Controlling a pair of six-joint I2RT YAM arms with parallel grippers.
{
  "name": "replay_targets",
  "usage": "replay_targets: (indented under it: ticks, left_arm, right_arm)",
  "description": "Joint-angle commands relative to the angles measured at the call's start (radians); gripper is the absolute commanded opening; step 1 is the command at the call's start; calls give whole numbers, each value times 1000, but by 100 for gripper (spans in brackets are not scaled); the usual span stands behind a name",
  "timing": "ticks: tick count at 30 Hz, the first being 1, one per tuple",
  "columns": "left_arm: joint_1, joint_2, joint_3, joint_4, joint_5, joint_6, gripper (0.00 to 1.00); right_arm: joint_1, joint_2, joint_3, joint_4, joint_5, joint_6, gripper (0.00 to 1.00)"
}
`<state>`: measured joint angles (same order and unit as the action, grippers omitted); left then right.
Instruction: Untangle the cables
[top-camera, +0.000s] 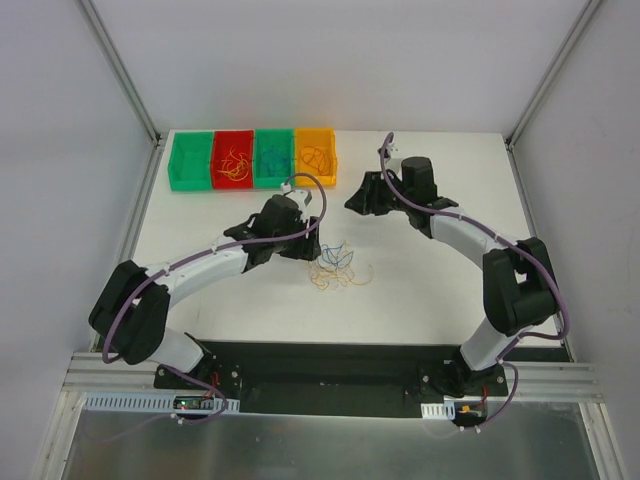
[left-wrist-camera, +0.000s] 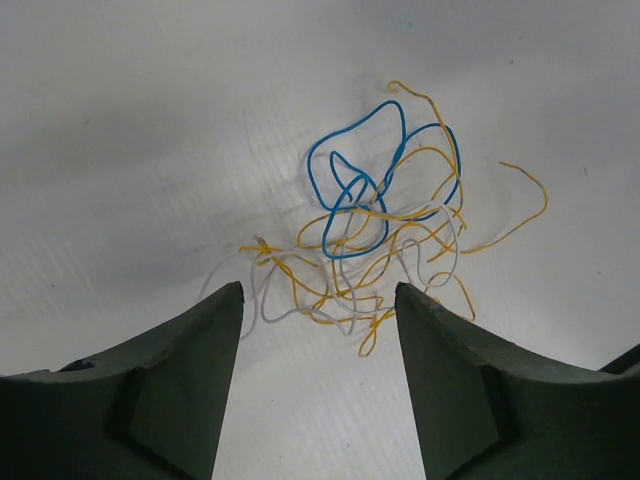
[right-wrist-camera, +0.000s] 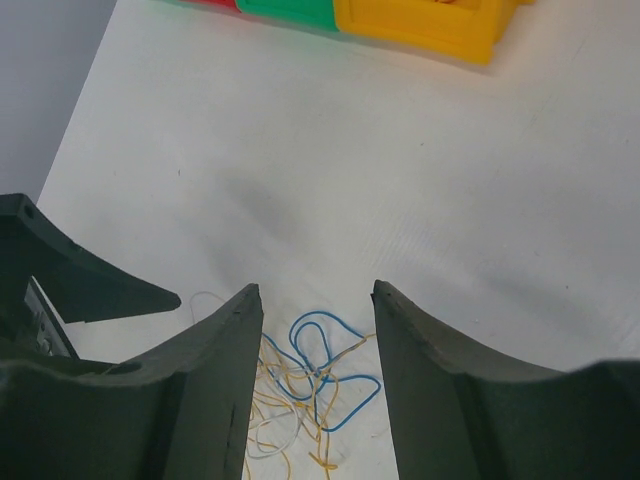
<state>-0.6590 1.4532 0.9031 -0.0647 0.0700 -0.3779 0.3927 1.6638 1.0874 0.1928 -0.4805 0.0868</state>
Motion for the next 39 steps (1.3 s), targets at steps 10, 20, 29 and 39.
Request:
replay_targets:
  ticks: [10, 20, 29, 39]
  left_arm:
    - [22, 56, -52, -27, -211, -225, 71]
    - [33, 64, -24, -30, -160, -174, 0]
    - [33, -197, 26, -32, -147, -90, 0]
    - [33, -356, 177, -40, -26, -108, 0]
  right_arm:
    - [29, -16, 26, 33, -101, -70, 51]
    - [106, 10, 83, -130, -75, -254, 68]
    - [169, -41, -17, 54, -279, -292, 79]
    - [256, 31, 11, 164, -110, -225, 72]
